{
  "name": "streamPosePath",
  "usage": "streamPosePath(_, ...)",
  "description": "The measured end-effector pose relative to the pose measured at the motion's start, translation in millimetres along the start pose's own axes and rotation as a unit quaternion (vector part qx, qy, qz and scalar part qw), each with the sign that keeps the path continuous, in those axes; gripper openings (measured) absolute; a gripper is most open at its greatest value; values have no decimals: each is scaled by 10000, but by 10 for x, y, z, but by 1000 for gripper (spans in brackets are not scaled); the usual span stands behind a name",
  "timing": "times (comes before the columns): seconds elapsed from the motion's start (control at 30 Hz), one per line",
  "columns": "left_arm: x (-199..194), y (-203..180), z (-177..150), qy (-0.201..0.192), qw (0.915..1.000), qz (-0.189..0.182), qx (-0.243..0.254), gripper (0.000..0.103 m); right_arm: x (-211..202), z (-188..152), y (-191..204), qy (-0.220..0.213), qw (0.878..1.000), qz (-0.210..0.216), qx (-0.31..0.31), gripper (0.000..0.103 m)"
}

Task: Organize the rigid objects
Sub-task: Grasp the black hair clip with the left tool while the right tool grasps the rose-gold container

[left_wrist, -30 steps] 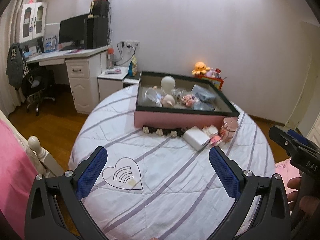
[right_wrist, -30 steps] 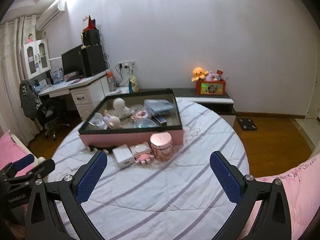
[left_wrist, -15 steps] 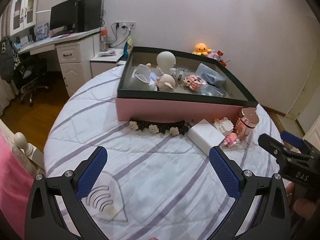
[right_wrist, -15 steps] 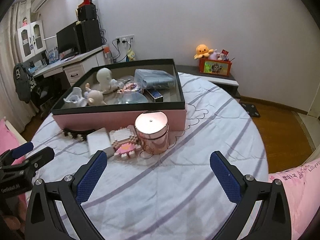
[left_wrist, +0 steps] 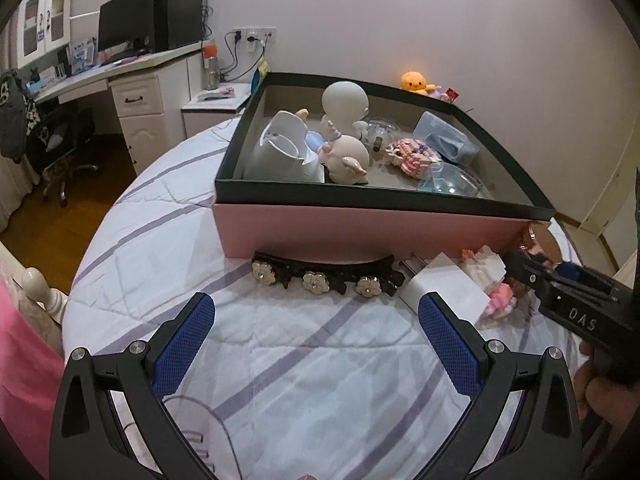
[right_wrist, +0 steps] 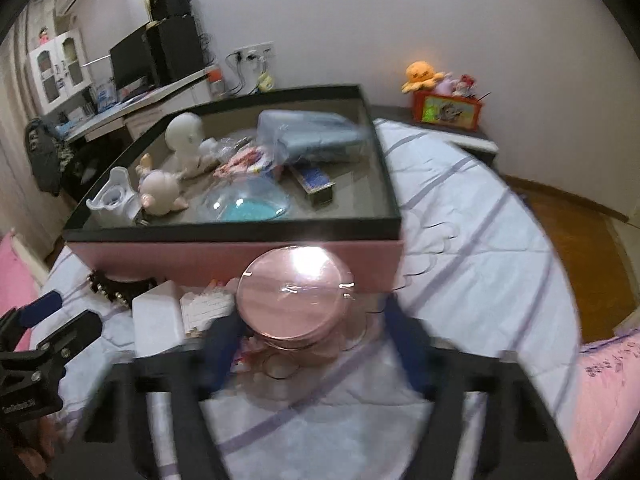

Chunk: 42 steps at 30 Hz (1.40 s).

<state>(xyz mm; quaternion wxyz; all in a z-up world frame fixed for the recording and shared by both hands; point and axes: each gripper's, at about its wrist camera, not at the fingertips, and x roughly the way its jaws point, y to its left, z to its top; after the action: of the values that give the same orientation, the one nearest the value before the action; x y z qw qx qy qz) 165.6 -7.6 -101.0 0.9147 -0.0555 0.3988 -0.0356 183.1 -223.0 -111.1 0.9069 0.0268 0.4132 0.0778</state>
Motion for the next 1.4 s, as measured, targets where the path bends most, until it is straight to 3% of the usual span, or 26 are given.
streamPosePath(0.2,171,-24,62,194,9998,64,-19,103,-29,-53,4,-78,10000,60,6,49)
streamPosePath(0.37,375,-94,151,492,9980,393,100,103,-32,-50,-2,-84,9999,78,13,49)
streamPosePath(0.57,426,-147,181,558,9975,374,212,103,-64,-67,-24,-94,9999,100,57,49)
streamPosePath(0.73,350,-199,143,457,9984,139,292,85,-109,-90,-27,-107,9998,152,68,49)
streamPosePath(0.8,338,-237,126,456,9984,129,307,86,-114,-101,-36,-101,9998,160,89,49)
streamPosePath(0.9,392,-244,145,549,9979,225,274,100,-116,-105,-46,-101,9998,106,96,49)
streamPosePath(1.4,253,-98,117,359,9992,-168,45,98,-172,-115,-84,-135,9997,164,139,49)
